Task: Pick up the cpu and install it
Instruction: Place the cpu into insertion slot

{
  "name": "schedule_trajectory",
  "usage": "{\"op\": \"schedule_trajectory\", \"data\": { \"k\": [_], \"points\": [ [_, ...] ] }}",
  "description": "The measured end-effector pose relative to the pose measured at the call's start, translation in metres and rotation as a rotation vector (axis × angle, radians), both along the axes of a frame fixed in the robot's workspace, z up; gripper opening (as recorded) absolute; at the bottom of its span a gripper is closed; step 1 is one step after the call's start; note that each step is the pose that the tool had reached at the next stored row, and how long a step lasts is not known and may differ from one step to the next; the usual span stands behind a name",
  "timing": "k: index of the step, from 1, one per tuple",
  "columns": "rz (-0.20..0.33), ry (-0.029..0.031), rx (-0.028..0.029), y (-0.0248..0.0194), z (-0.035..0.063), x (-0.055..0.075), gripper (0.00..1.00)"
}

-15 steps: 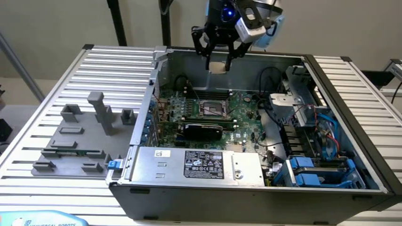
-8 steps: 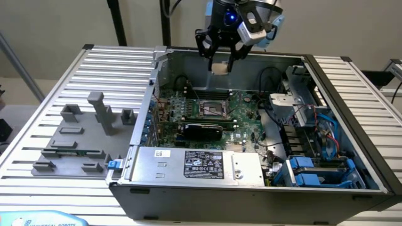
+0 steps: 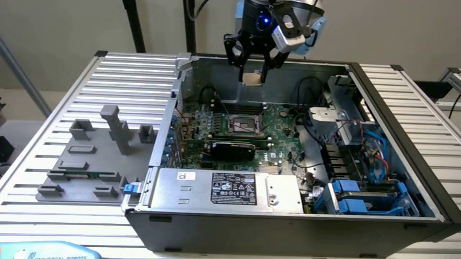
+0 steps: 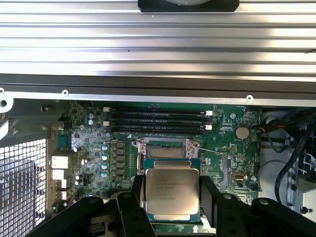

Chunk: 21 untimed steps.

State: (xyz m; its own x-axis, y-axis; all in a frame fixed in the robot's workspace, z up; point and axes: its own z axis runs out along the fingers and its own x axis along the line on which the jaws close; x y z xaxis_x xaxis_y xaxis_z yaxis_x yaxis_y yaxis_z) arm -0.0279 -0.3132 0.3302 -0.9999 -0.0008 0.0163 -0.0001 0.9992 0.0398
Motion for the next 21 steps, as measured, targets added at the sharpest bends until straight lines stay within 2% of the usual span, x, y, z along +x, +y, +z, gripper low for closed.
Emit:
{"op": "schedule_trajectory", "data": {
  "k": [8,21],
  "points": [
    [-0.009,0.0002,-0.0001,0.0,0.0,0.0,0.55],
    [-0.243,0.0002,0.0,0.0,-0.0014,0.0,0.55]
  ]
}}
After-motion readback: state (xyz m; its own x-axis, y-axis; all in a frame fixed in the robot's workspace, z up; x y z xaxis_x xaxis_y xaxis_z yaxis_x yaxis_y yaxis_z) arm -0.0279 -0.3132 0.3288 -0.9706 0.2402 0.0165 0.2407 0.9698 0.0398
